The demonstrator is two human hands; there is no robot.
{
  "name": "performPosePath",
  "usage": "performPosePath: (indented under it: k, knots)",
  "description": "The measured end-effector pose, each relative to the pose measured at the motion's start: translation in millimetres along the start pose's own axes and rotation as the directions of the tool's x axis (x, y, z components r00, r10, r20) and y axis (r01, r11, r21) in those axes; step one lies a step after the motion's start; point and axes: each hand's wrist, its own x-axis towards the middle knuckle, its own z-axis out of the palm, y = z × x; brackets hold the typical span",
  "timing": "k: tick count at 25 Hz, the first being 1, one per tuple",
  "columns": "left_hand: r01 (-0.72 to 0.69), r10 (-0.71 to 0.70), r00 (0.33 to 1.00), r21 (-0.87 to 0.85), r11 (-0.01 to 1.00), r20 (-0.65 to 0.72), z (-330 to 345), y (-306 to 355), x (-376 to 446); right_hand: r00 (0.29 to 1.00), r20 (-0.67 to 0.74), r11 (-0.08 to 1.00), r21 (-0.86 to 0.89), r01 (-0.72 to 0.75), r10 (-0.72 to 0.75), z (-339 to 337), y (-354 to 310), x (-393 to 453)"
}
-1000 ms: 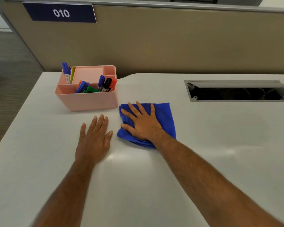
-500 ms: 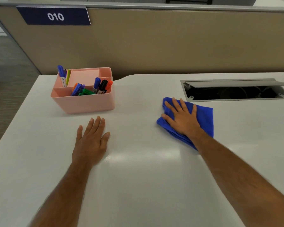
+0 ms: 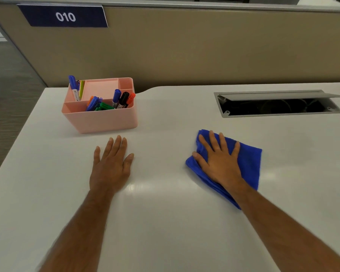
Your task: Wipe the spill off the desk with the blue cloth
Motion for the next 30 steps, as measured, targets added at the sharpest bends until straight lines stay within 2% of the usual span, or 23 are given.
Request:
performPosePath:
  k: [7,14,17,20,25,30]
  knots:
    - [0.008,-0.008,1.000,-0.031,0.999,0.004,-1,1,-1,0.943,0.005,0.943,0.018,0.333,-0.333,10,-139,-2]
    - [0.005,-0.004,1.000,-0.086,0.996,0.012,1,-2,0,0.880,-0.038,0.881,0.005,0.473,-0.473,22,-164,-54]
    - [0.006,-0.004,1.000,-0.095,0.995,0.027,1,-5,0,0.868,-0.050,0.869,-0.001,0.495,-0.495,23,-141,-69]
    - [-0.011,0.015,0.999,-0.094,0.996,0.042,1,-7,-6,0.891,-0.043,0.892,0.010,0.453,-0.452,21,-100,-70]
    - [-0.022,0.023,1.000,-0.103,0.994,0.009,-1,-7,-38,0.963,-0.004,0.963,0.000,0.269,-0.269,12,-8,-54]
    - [-0.021,0.025,0.999,-0.116,0.993,0.026,-8,-9,-64,0.993,0.003,0.993,0.021,0.115,-0.115,5,78,-49]
